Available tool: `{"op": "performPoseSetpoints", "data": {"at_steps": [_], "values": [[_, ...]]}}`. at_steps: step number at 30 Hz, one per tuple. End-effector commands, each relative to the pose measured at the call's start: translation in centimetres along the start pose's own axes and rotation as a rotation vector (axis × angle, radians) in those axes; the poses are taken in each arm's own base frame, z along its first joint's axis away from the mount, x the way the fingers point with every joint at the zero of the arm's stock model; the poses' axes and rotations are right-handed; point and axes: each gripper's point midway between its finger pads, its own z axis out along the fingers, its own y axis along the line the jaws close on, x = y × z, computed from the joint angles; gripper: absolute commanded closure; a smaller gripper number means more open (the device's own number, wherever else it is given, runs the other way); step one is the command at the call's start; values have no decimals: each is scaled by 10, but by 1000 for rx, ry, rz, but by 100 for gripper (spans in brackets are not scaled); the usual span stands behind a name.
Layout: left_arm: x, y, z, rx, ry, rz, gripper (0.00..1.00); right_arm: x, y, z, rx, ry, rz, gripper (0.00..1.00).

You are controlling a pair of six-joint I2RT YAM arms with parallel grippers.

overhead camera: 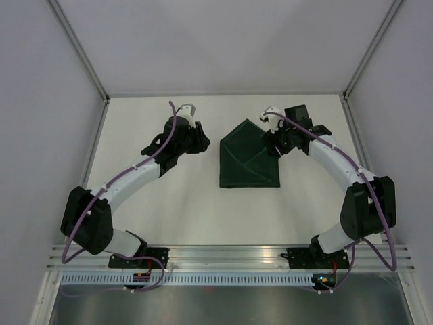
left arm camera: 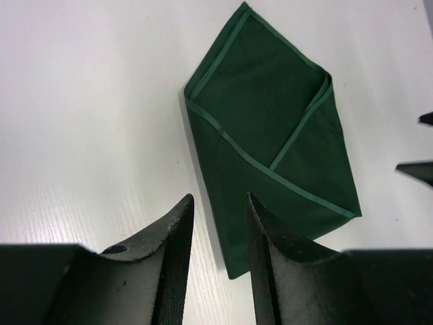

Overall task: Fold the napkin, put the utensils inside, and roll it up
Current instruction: Adjust the napkin at the center of the board, then roll the napkin at the center of the board.

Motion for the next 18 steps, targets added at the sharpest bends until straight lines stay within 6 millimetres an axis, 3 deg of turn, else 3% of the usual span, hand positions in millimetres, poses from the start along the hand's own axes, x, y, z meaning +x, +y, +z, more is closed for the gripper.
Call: {"op": "performPoseSetpoints", "data": {"at_steps": [1,3,4,6,7,13,18], "values": [[-28,-16,-25,57,-64,36,58,7,35,-9,-63,-25,-243,28],[-38,-20,-35,71,-95,29,57,3,56,-10,-90,-56,-366,30],[-41,-21,-38,75,-105,27,57,16,65,-6,-112,-38,-405,31],[-48,-22,-44,71,-126,21,57,18,82,-1,-139,-57,-525,32],[-51,-22,-48,66,-138,21,56,34,88,5,-154,-33,-556,33],[-53,-15,-53,35,-156,11,56,56,103,25,-219,-22,-703,36],[-47,-9,-52,11,-149,14,56,55,109,33,-240,-51,-716,36]]}}
